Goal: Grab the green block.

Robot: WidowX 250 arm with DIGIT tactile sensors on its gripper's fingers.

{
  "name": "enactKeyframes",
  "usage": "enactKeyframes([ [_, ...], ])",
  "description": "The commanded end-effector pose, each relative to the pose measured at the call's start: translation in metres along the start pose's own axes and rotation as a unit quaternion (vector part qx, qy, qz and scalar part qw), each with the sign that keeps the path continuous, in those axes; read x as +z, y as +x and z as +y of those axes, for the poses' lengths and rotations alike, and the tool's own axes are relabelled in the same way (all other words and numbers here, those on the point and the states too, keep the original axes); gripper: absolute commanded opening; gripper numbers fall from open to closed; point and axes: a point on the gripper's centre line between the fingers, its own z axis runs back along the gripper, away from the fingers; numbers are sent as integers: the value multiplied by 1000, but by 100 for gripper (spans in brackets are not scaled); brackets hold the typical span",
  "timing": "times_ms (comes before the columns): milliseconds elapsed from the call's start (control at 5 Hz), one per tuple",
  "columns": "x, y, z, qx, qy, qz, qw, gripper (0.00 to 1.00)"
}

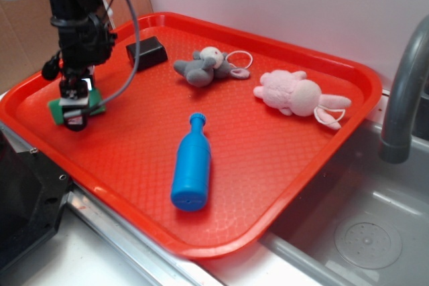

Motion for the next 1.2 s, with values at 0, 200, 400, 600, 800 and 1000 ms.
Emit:
enactKeyframes([
  [0, -9, -8, -9, 10, -8, 12, 1000, 100],
  [200, -12, -10, 0, 32, -7, 12, 999, 0],
  [400, -1, -7, 1, 39, 10, 8, 999, 0],
  [600, 48, -9, -7, 117, 70, 16, 990, 0],
  [800, 96, -7, -44, 242, 73, -40, 967, 0],
  [1000, 145, -12, -80, 355, 31, -96, 929, 0],
])
